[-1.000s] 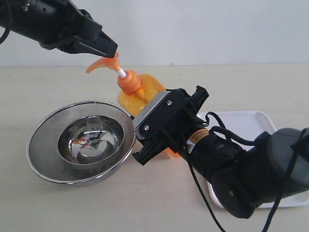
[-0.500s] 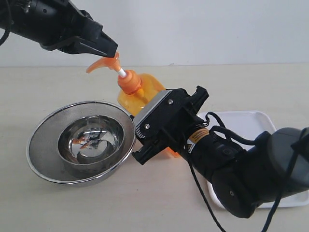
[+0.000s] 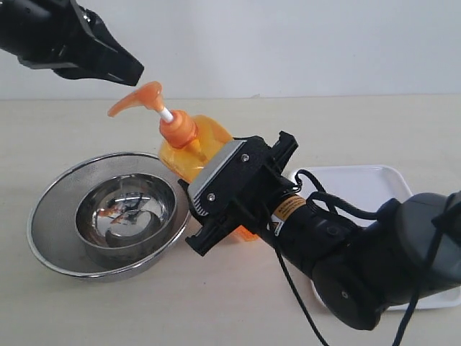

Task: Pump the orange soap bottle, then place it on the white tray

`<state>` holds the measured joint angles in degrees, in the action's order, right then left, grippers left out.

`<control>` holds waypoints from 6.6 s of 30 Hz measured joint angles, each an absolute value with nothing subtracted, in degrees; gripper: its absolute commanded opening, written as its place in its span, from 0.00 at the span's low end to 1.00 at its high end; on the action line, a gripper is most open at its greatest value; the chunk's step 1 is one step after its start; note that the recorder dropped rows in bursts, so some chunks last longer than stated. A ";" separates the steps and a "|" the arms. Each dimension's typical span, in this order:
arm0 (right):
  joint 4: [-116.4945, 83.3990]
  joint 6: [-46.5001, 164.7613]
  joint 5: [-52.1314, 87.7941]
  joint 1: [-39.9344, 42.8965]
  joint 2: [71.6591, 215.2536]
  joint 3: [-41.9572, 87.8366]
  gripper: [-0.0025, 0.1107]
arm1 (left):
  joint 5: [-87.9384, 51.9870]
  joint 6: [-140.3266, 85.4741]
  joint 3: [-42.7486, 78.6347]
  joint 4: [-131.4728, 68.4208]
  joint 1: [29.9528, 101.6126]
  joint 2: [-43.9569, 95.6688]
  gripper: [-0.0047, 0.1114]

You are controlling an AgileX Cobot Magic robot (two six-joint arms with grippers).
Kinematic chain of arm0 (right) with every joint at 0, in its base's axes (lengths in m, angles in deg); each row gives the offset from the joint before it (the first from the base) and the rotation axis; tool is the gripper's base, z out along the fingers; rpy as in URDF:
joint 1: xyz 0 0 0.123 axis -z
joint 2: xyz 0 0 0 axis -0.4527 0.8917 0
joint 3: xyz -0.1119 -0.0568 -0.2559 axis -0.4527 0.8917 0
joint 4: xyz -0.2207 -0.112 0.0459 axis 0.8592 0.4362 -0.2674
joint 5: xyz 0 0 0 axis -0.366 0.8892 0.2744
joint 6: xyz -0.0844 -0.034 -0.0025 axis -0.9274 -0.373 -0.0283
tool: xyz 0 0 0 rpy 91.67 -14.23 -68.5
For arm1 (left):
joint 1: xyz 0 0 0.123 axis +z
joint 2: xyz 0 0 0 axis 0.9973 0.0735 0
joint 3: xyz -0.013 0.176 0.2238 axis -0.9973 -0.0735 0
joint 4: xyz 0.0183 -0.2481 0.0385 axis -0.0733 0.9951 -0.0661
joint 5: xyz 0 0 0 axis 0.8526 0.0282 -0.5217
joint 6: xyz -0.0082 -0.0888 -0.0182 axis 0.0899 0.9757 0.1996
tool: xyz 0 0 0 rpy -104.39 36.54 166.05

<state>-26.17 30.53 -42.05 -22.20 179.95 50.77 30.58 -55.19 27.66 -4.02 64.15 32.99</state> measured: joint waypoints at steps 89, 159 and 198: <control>-29.38 29.02 -42.17 -21.65 179.95 50.77 0.02 | 25.18 -57.53 24.09 5.57 64.38 37.21 0.08; -35.05 46.47 -43.90 -22.20 179.95 50.77 0.02 | -19.40 -51.28 -31.76 22.66 64.48 -28.96 0.08; -47.07 41.47 -47.14 -22.25 163.24 58.56 0.02 | -17.98 -51.87 -42.51 22.91 64.48 -43.79 0.08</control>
<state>-47.07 41.48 -47.14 -22.25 163.24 58.56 -17.98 -51.87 -42.51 22.91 64.48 -43.79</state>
